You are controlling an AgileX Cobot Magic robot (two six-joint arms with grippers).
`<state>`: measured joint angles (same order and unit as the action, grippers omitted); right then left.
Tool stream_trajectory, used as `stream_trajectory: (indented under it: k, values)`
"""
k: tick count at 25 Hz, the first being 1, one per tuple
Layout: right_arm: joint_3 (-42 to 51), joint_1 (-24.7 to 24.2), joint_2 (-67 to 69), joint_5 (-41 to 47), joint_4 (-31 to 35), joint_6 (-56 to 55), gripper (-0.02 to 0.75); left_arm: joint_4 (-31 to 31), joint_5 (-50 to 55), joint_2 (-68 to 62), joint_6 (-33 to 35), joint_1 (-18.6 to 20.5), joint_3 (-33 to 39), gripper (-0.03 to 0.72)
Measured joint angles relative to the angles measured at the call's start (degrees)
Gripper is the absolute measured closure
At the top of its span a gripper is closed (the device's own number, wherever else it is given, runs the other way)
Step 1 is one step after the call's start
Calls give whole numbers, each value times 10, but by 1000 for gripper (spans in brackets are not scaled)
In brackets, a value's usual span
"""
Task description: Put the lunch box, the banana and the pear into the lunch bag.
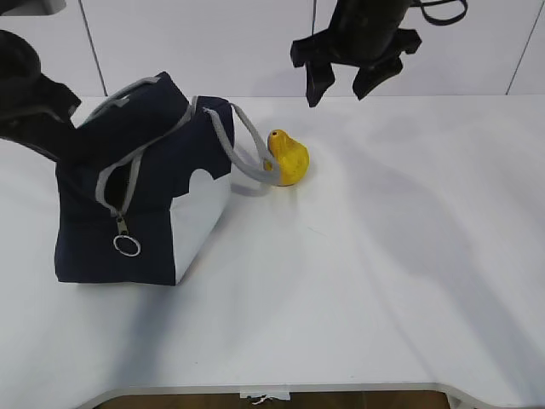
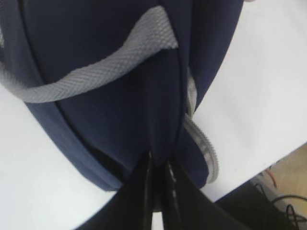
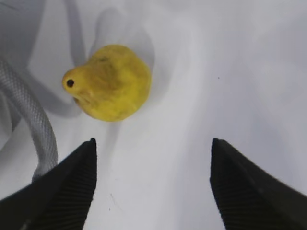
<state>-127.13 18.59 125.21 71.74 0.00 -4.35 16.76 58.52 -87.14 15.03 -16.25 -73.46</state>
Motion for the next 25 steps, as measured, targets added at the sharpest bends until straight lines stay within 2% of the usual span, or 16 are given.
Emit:
stream_trajectory:
  k: [5,9,17,25]
  values:
    - [0,-3,33,-20,0,2,175,-28,23,-2,-13,0,0,691]
    - [0,-4,49,-88,8,3,175,-30,24,-2,-16,0,0,691]
    - [0,-4,79,-170,92,55,176,-31,24,-2,-17,0,0,691]
    - [0,-4,106,-180,132,90,176,-31,25,-2,-21,0,0,691]
